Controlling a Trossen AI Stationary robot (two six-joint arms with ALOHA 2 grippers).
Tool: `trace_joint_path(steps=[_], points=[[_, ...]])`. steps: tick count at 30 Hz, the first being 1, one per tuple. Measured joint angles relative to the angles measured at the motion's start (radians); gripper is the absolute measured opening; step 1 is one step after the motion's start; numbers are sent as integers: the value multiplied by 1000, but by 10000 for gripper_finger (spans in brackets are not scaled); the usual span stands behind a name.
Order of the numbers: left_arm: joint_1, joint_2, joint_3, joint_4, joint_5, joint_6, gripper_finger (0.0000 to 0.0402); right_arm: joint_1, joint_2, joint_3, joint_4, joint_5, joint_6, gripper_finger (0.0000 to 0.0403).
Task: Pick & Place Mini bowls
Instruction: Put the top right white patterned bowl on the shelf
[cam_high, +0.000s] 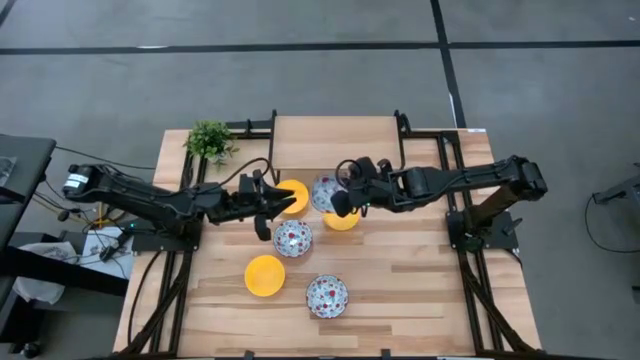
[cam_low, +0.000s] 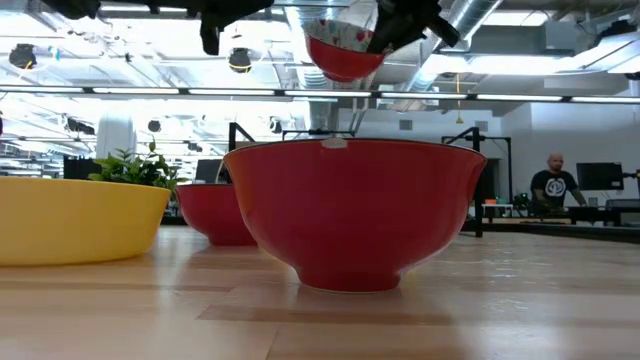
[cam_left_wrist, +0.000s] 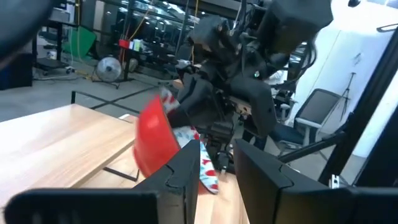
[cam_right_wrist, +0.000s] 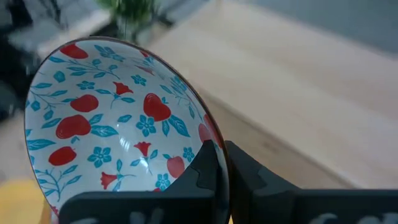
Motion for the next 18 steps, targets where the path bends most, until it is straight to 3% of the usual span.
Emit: trace_joint_path(steps=[12,18], points=[[0,74,76,-11,-166,14,97,46,0,0,96,254,-79,0],[0,74,76,-11,-184,16,97,61,16,0,233,316,-178,0]])
